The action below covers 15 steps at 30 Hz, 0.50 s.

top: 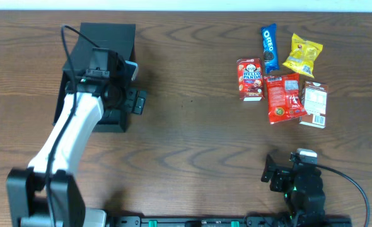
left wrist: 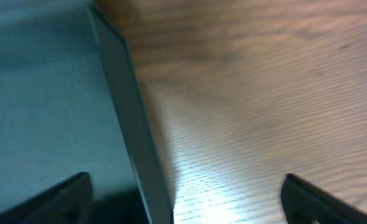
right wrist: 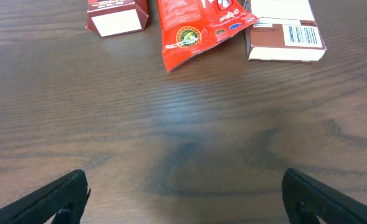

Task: Pack container
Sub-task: 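Reach the left gripper to the black box's lid and grip its edge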

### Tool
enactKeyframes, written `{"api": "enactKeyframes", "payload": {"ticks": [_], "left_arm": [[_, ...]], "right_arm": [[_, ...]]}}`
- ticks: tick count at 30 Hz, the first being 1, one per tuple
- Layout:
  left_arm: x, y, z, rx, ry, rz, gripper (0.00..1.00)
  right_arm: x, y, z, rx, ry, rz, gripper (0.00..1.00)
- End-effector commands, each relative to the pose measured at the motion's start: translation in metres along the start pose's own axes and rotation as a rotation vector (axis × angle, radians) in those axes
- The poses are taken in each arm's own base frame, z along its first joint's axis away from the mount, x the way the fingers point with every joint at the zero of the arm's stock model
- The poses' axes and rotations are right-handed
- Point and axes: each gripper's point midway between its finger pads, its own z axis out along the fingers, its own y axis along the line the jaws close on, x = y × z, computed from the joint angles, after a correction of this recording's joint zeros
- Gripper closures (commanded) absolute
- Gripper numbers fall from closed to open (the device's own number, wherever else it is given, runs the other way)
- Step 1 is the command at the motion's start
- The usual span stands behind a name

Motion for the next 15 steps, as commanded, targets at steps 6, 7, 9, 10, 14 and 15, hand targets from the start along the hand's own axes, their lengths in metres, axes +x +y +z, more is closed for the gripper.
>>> {"api": "enactKeyframes", "payload": {"ticks": [6,7,9,10,14,15], "left_arm": [[-0.006,0.027,0.015,-0.145,0.018,-0.002,0.48],[-0.006,0.027,0.015,-0.146,0.018,-0.002,0.53],[-0.005,0.028,0.017,-0.145,0.023,-0.002,0.69],[-0.004,0.028,0.019,-0.144,0.030,-0.002,0.74],[0.002,0.028,0.030,-0.139,0.063,-0.005,0.87],[0.003,0.029,0.034,-0.137,0.074,-0.005,0.87]], "right_arm": [[0.003,-0.003,0.002,0.012,0.005,-0.010,0.01],[0.003,-0.003,0.002,0.012,0.005,-0.010,0.01],[0.003,-0.003,0.002,0.012,0.005,-0.010,0.01],[0.003,-0.003,0.002,0.012,0.005,-0.010,0.01],[0.003,-0.003,0.002,0.012,0.005,-0.010,0.01],[0.003,-0.003,0.002,0.012,0.005,-0.010,0.01]]}}
